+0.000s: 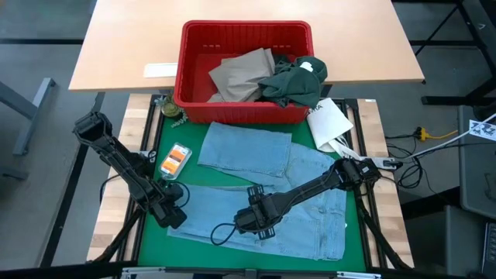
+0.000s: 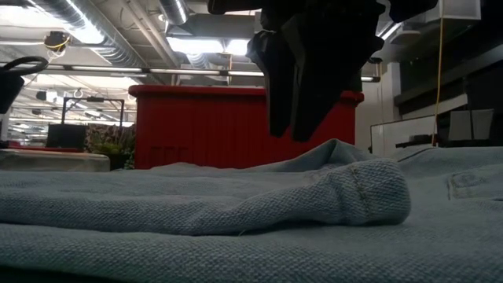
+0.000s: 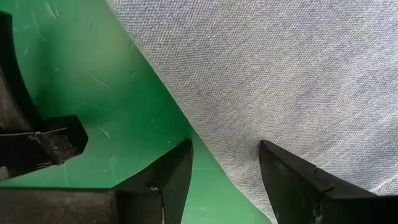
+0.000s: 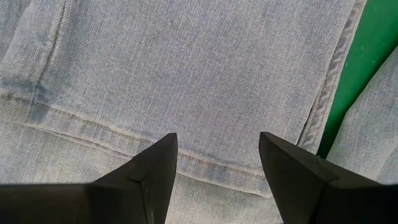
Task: Fold Laundry from Bin
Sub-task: Fold the blue pants
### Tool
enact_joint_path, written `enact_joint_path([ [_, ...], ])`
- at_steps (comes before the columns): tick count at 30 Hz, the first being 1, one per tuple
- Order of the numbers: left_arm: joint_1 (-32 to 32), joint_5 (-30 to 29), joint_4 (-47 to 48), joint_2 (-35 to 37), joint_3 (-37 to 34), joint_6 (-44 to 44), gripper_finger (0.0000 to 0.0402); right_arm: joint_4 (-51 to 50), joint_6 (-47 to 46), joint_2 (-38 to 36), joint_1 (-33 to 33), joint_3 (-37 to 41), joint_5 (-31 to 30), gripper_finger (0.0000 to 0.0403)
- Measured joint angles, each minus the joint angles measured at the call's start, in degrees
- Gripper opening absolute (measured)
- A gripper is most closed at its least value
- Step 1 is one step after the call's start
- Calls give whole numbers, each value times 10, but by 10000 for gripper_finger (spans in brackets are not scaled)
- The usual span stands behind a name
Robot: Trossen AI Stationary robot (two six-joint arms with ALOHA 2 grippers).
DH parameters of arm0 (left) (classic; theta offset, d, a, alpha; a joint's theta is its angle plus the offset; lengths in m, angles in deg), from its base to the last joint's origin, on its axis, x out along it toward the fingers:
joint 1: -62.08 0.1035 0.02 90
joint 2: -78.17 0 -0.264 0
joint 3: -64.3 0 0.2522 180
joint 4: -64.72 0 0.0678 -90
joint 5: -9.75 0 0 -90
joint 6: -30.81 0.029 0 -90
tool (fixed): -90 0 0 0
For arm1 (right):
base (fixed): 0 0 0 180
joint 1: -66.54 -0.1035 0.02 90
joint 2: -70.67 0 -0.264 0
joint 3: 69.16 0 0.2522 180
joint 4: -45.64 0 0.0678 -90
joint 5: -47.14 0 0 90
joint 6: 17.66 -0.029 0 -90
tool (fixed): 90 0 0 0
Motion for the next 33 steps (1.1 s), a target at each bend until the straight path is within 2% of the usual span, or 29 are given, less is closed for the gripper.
enact_joint_path([
  [5,-1,6,2,0,-1,0,156,0,0,0,0,0,0,227],
  [13,-5,-3,-2,-2,-2,0,27,0,0,0,0,0,-1,227],
  [15,-5,-3,-2,-2,-2,0,9,0,0,0,0,0,-1,227],
  [20,-5,5,-1,22,-4,19,5,-2,1,-5,-9,0,-16,227],
  [26,-4,5,-6,103,-5,11,2,-8,0,-29,-31,0,-36,227],
  [33,-4,-65,-76,190,-4,29,1,-7,0,-55,-59,0,-71,227],
])
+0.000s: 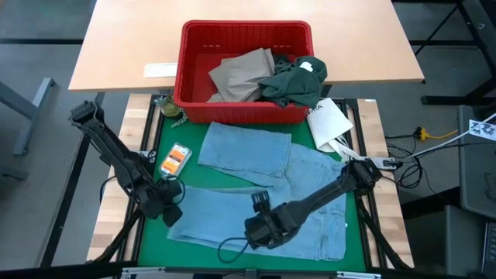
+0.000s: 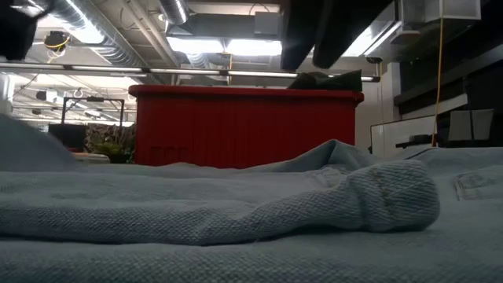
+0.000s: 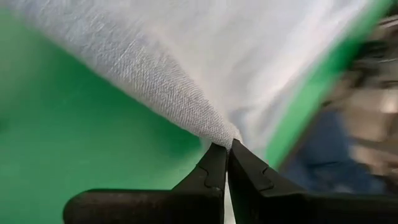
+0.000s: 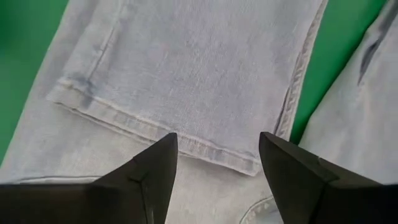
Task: Fold Laundry from Bin
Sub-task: Fold the blue pants
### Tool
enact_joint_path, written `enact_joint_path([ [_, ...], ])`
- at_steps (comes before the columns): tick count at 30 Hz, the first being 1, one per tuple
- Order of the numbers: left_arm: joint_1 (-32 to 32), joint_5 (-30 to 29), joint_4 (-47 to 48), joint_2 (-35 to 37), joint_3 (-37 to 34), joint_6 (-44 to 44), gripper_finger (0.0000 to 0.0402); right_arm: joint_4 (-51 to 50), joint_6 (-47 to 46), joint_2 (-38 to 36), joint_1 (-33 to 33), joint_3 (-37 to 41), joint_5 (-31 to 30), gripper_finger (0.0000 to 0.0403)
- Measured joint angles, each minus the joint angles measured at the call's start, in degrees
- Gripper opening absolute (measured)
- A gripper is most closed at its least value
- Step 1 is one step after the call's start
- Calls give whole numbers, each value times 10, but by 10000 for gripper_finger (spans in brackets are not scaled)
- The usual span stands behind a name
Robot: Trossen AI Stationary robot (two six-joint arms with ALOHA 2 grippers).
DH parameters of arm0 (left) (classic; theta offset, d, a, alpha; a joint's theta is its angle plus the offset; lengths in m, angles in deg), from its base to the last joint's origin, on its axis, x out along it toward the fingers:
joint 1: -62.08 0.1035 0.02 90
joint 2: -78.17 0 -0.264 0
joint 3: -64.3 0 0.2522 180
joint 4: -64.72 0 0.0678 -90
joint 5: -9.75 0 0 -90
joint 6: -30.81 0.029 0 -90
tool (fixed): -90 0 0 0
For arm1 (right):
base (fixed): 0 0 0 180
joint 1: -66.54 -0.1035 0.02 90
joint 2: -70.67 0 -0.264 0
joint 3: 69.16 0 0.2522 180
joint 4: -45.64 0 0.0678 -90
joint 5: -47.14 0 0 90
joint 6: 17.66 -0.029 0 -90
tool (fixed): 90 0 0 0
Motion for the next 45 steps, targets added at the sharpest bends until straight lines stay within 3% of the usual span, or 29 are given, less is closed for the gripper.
enact_joint_path([
  [7,5,-112,-145,25,1,73,1,1,-14,-8,-16,0,-9,227],
  [13,38,-123,-262,17,1,173,0,6,-24,-17,-17,0,-49,227],
  [18,73,-119,-295,2,1,214,0,58,51,-25,-15,-1,-112,227],
  [24,111,-70,-380,-45,2,262,0,146,188,-25,-15,-1,-169,227],
  [33,165,9,-540,-148,15,300,0,128,207,-61,-21,-1,-202,227],
  [45,236,124,-538,-302,209,457,0,69,209,-159,-43,-1,-235,227],
])
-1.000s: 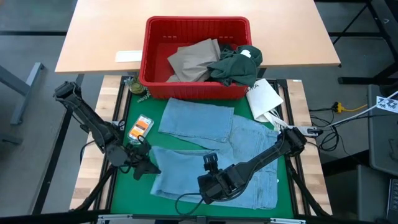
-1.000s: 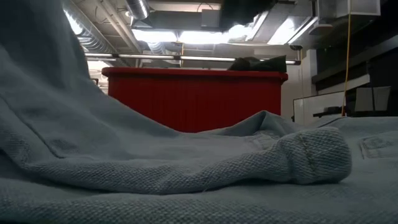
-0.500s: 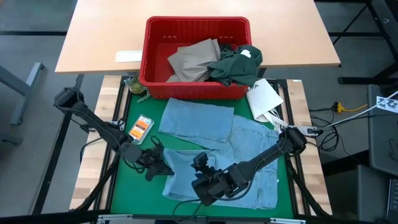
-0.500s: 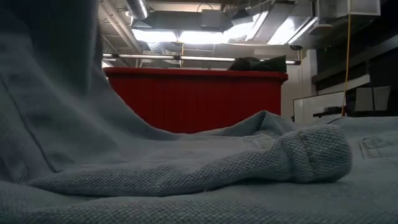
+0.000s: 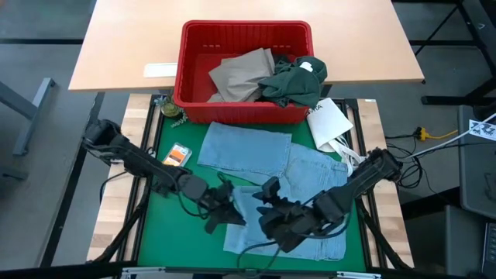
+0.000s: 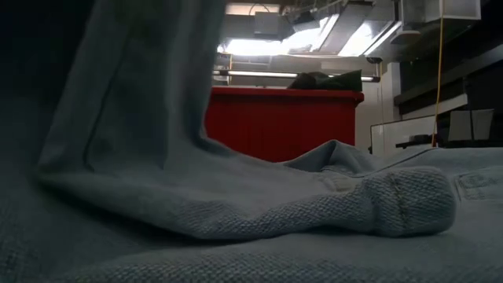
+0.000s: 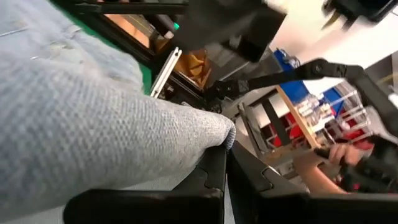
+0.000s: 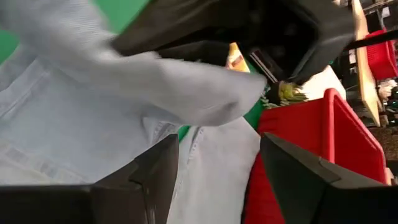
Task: Fold Laundry from Bin
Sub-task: Fold the blue pants
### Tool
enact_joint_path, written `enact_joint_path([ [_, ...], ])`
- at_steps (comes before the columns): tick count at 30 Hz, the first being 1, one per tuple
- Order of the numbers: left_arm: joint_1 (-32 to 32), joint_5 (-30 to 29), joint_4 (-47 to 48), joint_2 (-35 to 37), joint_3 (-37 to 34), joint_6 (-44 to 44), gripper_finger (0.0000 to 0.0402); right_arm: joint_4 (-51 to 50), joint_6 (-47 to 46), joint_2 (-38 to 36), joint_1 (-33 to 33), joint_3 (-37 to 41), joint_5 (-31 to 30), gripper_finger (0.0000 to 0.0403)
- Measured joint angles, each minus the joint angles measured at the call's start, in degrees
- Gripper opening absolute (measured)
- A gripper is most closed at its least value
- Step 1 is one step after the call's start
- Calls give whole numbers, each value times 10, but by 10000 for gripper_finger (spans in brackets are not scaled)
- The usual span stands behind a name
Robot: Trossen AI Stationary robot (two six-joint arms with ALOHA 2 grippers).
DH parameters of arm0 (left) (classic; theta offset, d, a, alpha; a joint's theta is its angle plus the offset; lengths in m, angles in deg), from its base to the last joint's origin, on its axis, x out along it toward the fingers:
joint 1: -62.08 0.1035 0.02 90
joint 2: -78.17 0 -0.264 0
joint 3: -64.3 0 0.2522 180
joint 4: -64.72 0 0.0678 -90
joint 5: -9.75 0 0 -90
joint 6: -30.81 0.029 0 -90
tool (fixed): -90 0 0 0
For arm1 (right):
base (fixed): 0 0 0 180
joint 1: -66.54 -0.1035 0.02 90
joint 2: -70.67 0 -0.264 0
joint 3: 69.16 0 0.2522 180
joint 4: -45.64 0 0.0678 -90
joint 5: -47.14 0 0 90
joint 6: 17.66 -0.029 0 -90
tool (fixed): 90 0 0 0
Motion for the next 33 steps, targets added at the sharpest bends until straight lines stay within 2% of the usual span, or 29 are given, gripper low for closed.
enact_joint_path([
  [11,47,103,0,-197,207,44,0,-76,0,-74,-2,0,-33,227],
  [16,59,132,-2,-278,318,72,0,-108,1,-98,-3,0,-50,227],
  [27,60,134,-1,-447,538,100,0,-124,-2,-122,-2,0,-71,227],
  [33,59,116,-2,-512,615,125,0,-124,-2,-122,-2,0,-69,227],
])
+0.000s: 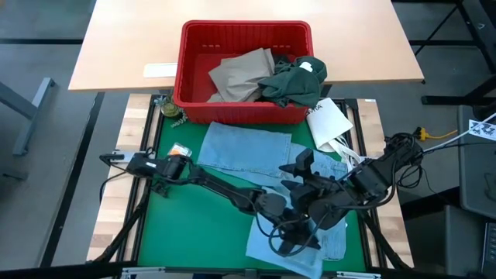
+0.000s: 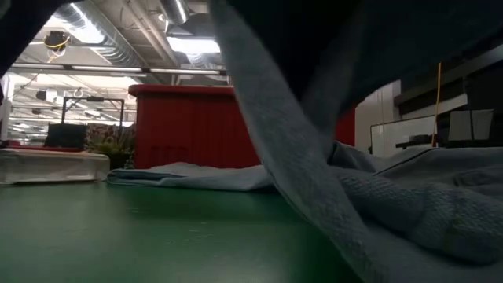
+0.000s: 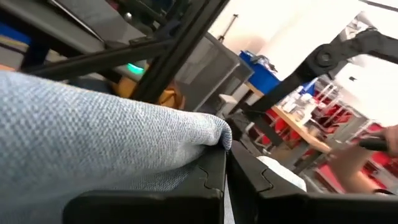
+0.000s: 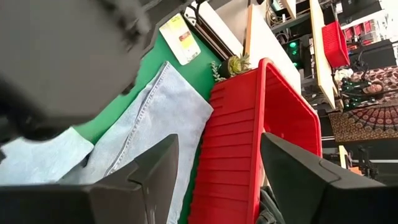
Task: Fold Laundry from Bin
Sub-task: Fold the blue pants
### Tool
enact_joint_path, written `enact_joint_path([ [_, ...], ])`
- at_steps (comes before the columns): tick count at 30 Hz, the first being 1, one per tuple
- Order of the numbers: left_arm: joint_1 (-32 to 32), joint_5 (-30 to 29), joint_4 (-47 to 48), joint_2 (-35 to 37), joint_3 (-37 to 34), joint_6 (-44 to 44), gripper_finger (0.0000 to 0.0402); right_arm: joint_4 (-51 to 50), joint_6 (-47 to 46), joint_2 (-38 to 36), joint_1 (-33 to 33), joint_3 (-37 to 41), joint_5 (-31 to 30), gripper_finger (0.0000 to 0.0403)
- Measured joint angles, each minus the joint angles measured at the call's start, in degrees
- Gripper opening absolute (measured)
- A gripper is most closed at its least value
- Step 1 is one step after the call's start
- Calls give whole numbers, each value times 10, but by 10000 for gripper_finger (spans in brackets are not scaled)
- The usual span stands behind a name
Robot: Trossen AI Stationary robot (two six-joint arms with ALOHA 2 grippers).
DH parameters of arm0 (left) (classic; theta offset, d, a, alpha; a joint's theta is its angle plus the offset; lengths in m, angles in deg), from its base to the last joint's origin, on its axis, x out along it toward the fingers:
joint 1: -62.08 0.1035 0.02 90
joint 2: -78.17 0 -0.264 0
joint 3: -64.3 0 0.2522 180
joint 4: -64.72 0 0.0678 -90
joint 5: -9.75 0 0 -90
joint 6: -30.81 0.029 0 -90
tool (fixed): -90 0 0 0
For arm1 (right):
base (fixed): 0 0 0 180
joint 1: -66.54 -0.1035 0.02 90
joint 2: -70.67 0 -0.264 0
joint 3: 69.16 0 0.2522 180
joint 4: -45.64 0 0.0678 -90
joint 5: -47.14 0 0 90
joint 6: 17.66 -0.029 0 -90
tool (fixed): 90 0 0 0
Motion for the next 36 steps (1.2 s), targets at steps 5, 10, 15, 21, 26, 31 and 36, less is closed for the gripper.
enact_joint_path([
  [5,0,-65,-2,-22,12,61,0,0,-1,0,0,0,0,227],
  [10,0,-110,-7,-28,12,108,0,1,-1,0,0,0,0,227],
  [15,-3,-131,-38,-37,12,112,0,1,-1,0,0,0,0,227],
  [21,-8,-138,-79,-52,12,125,0,1,-1,0,0,0,0,227],
  [26,-7,-144,-117,-85,13,133,0,1,-1,1,0,0,1,227],
  [31,-7,-149,-121,-141,58,139,0,1,-1,1,0,0,1,227],
  [36,-6,-147,-117,-208,138,139,0,1,-1,1,0,0,1,227],
])
